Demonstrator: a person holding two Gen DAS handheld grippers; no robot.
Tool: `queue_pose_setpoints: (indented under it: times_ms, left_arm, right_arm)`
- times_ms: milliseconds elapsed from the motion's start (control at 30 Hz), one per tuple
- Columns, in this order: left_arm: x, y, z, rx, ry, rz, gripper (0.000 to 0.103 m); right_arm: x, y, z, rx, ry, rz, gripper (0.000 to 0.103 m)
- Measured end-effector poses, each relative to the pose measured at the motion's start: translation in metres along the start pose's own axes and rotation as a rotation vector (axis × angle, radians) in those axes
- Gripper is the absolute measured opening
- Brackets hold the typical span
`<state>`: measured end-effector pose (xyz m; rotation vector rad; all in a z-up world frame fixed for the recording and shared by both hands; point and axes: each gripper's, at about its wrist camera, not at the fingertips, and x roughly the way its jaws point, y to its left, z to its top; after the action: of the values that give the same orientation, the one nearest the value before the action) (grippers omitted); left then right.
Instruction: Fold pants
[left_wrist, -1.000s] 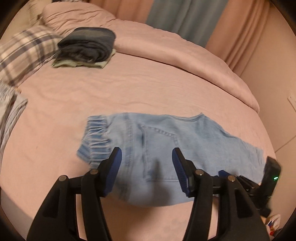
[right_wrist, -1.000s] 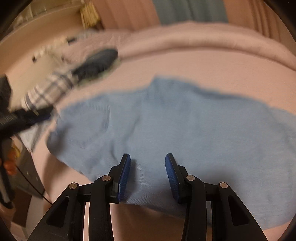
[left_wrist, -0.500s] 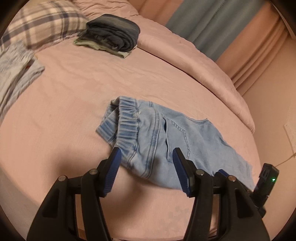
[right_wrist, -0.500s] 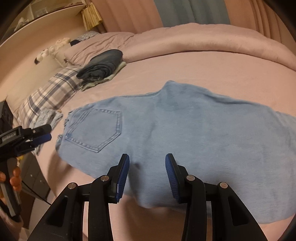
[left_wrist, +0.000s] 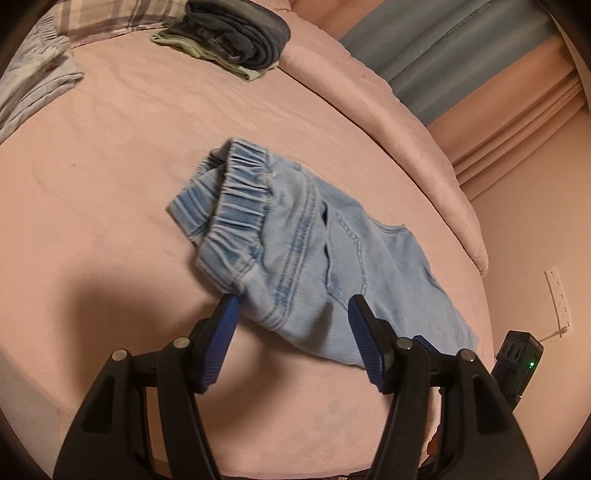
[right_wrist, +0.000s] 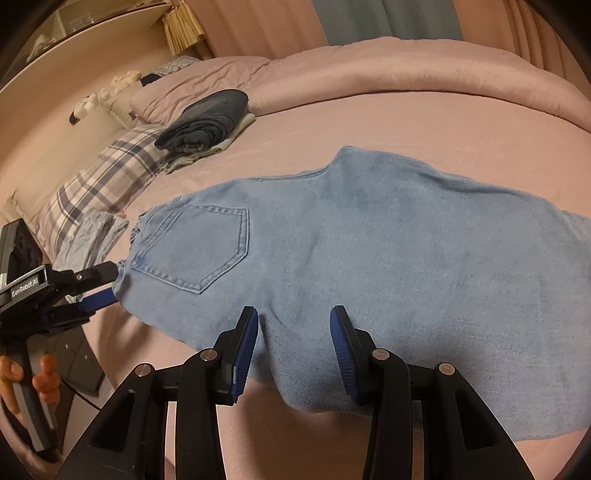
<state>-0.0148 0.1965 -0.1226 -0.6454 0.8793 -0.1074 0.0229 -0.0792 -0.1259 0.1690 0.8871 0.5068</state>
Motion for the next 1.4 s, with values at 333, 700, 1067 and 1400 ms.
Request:
queue_pose_setpoints:
  times_ms: [333, 700, 1067, 1400]
  left_arm:
    - [0.002, 0.000, 0.001, 0.016, 0.006, -0.007, 0.064]
    - [-0.003, 0.009, 0.010, -0.018, -0.033, -0.058, 0.064]
    - [-0.026, 0.033, 0.007, -0.078, -0.082, -0.127, 0.065]
    - [0.006, 0.027, 0.014, -0.139, -0.056, -0.142, 0.022]
  right_arm:
    - [0.000, 0.000, 0.001, 0.011, 0.001, 0.000, 0.043]
    - [-0.003, 0.006, 0.008, 0.004, -0.013, 0.011, 0.043]
    - [-0.004, 0.014, 0.015, -0.016, -0.024, 0.058, 0.043]
    - [0.010, 0.071, 0.001, -0.266, 0.004, 0.136, 0.052]
